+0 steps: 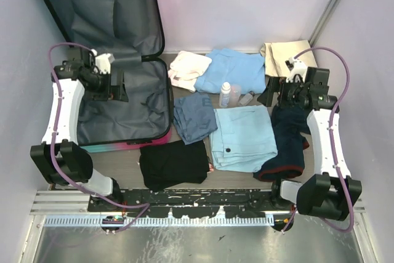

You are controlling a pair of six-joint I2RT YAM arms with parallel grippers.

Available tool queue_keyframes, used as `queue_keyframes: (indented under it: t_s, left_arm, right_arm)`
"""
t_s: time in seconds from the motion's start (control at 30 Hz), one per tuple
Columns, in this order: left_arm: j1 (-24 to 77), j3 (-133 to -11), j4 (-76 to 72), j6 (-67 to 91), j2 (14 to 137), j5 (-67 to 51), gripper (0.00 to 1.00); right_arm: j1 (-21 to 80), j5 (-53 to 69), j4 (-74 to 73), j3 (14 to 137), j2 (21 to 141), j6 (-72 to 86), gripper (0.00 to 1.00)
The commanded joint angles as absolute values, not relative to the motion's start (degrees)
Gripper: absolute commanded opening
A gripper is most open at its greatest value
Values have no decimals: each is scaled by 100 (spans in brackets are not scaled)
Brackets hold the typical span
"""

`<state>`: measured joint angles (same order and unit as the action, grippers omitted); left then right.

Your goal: Pack the luggage

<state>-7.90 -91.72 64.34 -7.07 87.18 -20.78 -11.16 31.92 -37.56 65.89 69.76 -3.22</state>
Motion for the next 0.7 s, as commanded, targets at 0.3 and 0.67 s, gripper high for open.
queue_keyframes:
  t_s: [0.3, 0.67]
  left_arm:
    - [720, -8422, 6247, -1484, 7907, -1658, 98]
    - [1848, -8004, 5276, -1137, 7909, -2477, 98]
  right_arm:
    - [-971, 2591, -4596, 6312, 6885, -1111, 98]
    - [-1150, 2612, -3991, 6285, 8280, -1019, 83]
